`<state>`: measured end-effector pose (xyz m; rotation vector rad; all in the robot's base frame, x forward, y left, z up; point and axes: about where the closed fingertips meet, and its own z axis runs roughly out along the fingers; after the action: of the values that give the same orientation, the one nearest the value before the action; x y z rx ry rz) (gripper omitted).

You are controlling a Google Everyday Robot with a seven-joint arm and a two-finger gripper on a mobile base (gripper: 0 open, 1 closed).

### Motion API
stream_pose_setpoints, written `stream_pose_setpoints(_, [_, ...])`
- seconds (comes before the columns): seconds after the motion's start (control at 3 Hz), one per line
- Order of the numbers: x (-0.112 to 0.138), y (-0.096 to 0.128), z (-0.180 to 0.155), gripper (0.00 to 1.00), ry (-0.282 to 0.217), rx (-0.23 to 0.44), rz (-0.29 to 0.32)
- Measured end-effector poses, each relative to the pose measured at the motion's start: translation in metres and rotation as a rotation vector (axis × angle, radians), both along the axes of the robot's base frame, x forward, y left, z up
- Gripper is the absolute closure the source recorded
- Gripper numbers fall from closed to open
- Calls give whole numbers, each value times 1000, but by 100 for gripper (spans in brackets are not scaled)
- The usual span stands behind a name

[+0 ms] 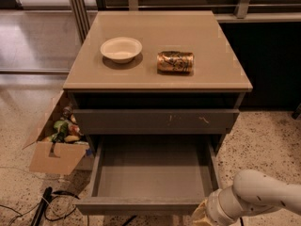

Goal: Close middle drawer

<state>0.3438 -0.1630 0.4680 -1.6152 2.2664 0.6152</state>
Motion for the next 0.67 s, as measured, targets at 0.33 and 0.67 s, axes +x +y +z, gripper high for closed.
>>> stream_pose_setpoints(0.33, [-11,12,-24,100,10,-9,-6])
stream_pose_setpoints(0.67, [-10,12,-25,81,6,-10,-10])
